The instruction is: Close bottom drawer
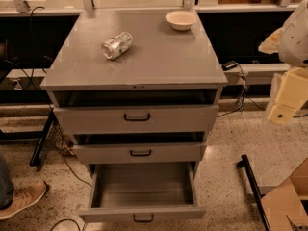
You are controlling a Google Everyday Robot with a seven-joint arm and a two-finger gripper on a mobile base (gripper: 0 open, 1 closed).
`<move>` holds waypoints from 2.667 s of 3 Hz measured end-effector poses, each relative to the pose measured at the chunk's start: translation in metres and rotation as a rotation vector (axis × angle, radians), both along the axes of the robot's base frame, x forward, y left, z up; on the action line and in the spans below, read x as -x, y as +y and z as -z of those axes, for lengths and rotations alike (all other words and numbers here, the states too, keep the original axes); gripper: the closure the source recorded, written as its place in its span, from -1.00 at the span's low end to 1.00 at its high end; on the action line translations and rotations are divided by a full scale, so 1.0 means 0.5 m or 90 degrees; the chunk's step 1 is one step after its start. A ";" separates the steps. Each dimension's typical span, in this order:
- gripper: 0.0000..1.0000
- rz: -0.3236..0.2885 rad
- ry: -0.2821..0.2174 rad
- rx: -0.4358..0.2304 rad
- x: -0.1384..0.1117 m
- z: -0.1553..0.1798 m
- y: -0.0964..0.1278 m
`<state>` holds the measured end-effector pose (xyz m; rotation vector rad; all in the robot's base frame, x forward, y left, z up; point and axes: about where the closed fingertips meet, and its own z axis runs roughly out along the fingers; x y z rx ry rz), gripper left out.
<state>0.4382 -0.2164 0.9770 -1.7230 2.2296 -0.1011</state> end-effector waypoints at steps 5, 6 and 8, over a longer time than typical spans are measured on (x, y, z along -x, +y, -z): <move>-1.00 0.118 0.199 -0.232 0.077 0.532 0.131; -1.00 0.118 0.199 -0.232 0.077 0.533 0.131; -1.00 0.198 0.260 -0.210 0.069 0.730 0.102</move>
Offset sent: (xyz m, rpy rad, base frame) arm -0.0196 0.0310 -0.1812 0.2294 0.2388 -0.1141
